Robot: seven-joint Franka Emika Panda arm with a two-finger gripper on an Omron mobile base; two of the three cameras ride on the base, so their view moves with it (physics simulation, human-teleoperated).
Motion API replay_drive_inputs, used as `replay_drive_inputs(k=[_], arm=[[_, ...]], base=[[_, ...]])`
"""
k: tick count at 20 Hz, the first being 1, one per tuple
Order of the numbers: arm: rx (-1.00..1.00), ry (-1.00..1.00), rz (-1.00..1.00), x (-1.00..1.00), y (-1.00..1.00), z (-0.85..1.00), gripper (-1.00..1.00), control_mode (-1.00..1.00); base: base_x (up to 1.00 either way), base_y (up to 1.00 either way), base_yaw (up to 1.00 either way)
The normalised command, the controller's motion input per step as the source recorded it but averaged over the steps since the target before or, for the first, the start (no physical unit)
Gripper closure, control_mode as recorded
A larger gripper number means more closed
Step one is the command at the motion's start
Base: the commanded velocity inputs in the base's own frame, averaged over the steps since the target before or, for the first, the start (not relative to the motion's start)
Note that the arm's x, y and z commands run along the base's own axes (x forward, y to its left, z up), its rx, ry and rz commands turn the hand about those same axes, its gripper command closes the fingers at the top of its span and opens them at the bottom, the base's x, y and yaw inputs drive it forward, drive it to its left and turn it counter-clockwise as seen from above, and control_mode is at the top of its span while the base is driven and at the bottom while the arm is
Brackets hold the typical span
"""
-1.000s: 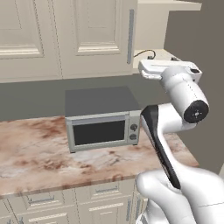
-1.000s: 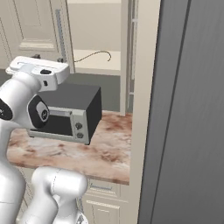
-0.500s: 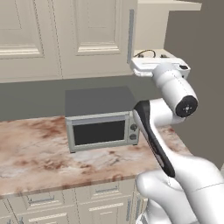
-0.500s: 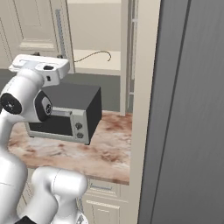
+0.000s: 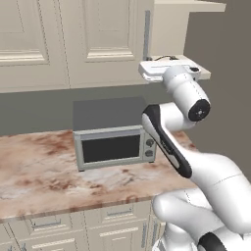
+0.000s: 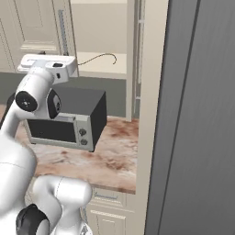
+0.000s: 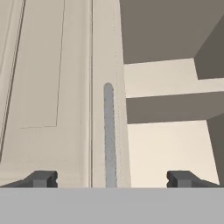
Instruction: Open the cabinet and move the ladle to the pot. Then close the cabinet.
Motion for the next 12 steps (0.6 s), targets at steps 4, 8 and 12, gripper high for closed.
replay_drive_inputs(k=[4,8,12], arm=[[-0.06,-0.02,-0.01,0.36,0.03,0.0,-1.0,-1.0],[-0.01,0.0,-0.05,0.47,0.01,0.0,-1.0,-1.0],[-0.01,0.01,-0.01,0.36,0.02,0.0,-1.0,-1.0]], base=[[0.0,0.0,0.0],[0.0,0.0,0.0],[0.0,0.0,0.0]])
